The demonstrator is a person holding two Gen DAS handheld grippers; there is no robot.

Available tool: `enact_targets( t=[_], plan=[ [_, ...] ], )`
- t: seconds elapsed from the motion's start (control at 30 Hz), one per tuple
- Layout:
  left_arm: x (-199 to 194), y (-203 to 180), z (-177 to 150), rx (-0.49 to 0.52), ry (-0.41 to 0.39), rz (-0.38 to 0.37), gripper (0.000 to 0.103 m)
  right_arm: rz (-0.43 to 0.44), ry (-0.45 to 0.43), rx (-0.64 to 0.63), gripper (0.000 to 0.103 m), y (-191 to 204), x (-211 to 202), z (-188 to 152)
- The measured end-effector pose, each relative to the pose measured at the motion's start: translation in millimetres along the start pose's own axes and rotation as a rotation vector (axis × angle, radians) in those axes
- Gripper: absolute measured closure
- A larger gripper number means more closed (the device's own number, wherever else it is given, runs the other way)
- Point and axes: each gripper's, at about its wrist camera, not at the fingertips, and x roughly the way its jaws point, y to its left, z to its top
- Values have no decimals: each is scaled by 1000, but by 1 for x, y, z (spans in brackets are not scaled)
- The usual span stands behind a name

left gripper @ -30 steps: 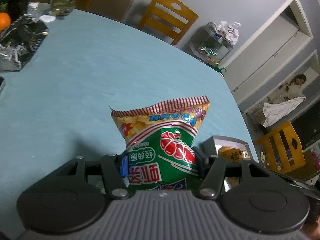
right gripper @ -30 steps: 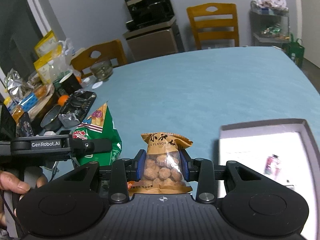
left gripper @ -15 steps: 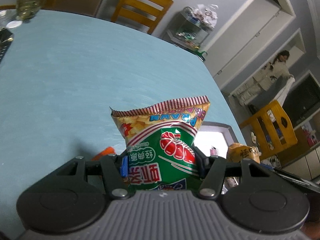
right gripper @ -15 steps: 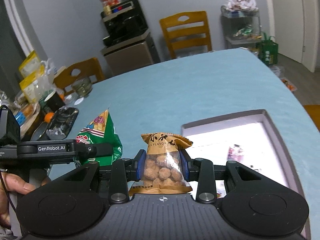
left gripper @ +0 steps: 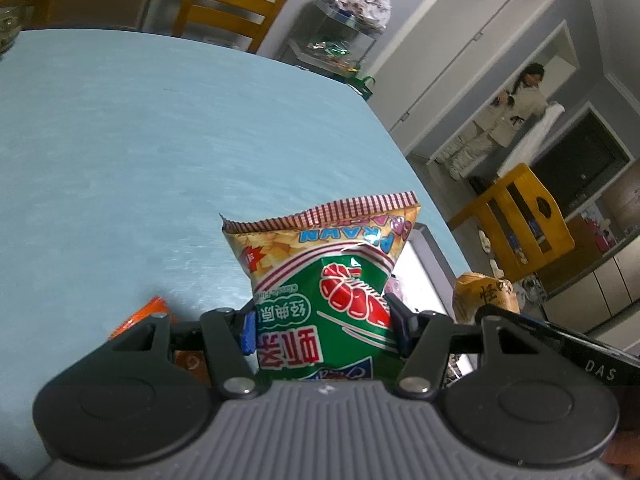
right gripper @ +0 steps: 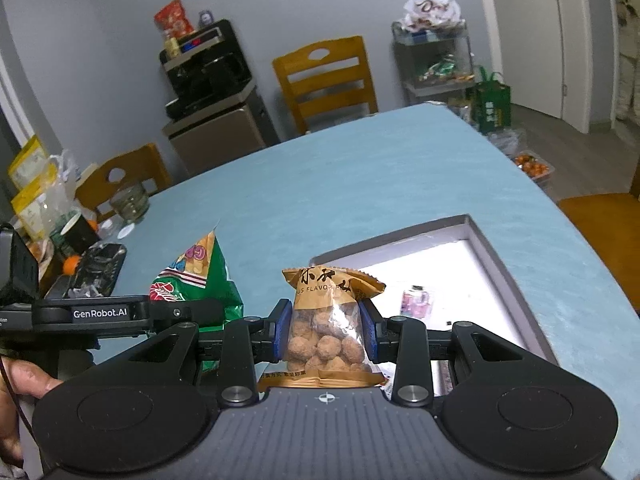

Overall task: Organize snacks
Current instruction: 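Carry the peanut pack and green chip bag with both tools over the grey box, then open both tools to drop the peanut pack and chip bag into the box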

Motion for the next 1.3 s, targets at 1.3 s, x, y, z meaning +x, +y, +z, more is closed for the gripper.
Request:
enact_targets(
  t=[1.3],
  plan=[
    [75, -47, 20, 193, 125, -148, 45, -155, -28, 118, 75, -50, -27, -27]
  ],
)
